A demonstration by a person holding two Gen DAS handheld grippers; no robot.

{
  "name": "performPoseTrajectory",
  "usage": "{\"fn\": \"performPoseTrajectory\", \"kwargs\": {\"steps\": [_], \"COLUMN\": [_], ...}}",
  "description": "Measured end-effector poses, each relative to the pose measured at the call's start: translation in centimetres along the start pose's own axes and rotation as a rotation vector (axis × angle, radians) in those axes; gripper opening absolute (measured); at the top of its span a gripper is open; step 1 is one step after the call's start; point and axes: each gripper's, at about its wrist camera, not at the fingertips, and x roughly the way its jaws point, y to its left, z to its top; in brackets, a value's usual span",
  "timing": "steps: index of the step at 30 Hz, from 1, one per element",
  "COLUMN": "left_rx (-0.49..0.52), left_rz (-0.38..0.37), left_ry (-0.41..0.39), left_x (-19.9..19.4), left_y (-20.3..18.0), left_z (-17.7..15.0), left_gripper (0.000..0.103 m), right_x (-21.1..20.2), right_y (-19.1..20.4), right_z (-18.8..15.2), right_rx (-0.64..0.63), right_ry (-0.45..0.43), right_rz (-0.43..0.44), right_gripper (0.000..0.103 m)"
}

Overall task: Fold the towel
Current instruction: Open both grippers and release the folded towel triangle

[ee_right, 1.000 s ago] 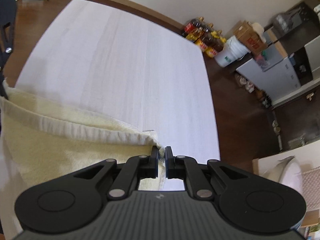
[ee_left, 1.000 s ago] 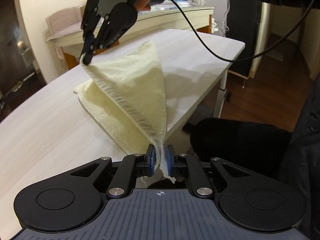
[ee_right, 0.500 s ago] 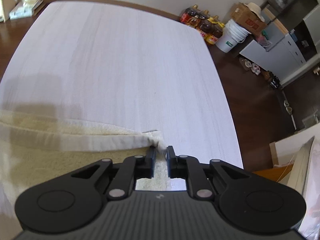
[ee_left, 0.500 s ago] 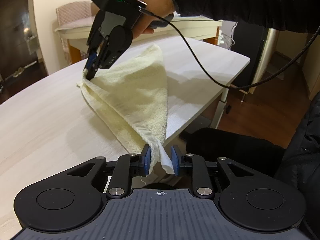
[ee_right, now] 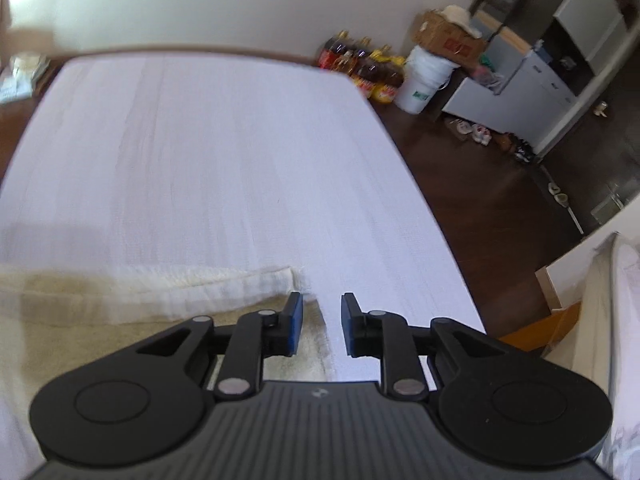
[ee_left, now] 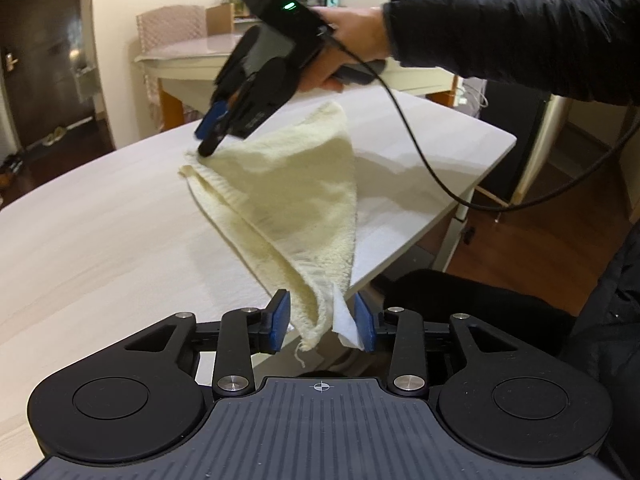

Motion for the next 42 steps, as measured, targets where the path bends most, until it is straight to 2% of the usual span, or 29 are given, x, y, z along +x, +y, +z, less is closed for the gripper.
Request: {"fn": "performPoseTrajectory", "kwargs": {"steps": [4, 7, 10, 15, 19, 24, 33, 36, 39, 41, 42], "left_rx": [-0.002, -0.003, -0.015, -0.033, -0.014, 0.001, 0.006, -0.006, -0.015, -0.018, -0.019], "left_rz": [0.033, 0.071, 0.118, 0.186, 0.201, 0.19, 0.187, 0.193, 0.195, 0.195, 0.195], "left_ry": [-0.003, -0.007, -0.013, -0.023, -0.023, -0.036, -0.048, -0.047, -0.042, -0.04, -0.039], "left_x": [-1.1, -1.9, -2.9, -4.0, -4.5, -5.0, -5.5, -5.4, -5.3, -5.3, -5.3], "left_y": [0.3, 0.8, 1.6, 2.8, 2.9, 2.8, 2.4, 2.5, 2.5, 2.4, 2.4], "left_z": [0.0, -0.1, -0.1, -0.2, -0.4, -0.5, -1.3, -1.5, -1.8, -1.9, -1.9], "left_gripper": [0.046, 0.051, 0.055, 0.059, 0.064, 0.069, 0.073, 0.074, 0.074, 0.075, 0.075], "right_x": [-4.6, -8.0, -10.4, -12.0, -11.4, -8.6, -4.4, -3.7, -3.0, -2.6, -2.7], "right_y": [2.2, 5.8, 9.8, 16.9, 22.1, 25.9, 27.9, 27.8, 27.2, 27.3, 27.5], "right_z": [-1.1, -2.3, -3.5, -4.7, -5.1, -4.4, -2.7, -2.1, -1.6, -1.5, -1.6], "right_rx": [0.062, 0.084, 0.11, 0.094, 0.026, -0.024, -0.136, -0.138, -0.131, -0.134, -0.134], "right_ry": [-0.079, -0.146, -0.191, -0.235, -0.239, -0.213, -0.177, -0.18, -0.177, -0.169, -0.168], "right_rz": [-0.045, -0.044, -0.043, -0.05, -0.1, -0.186, -0.315, -0.326, -0.329, -0.332, -0.33], "right_gripper": [0.034, 0.04, 0.041, 0.041, 0.041, 0.042, 0.045, 0.044, 0.042, 0.029, 0.028]}}
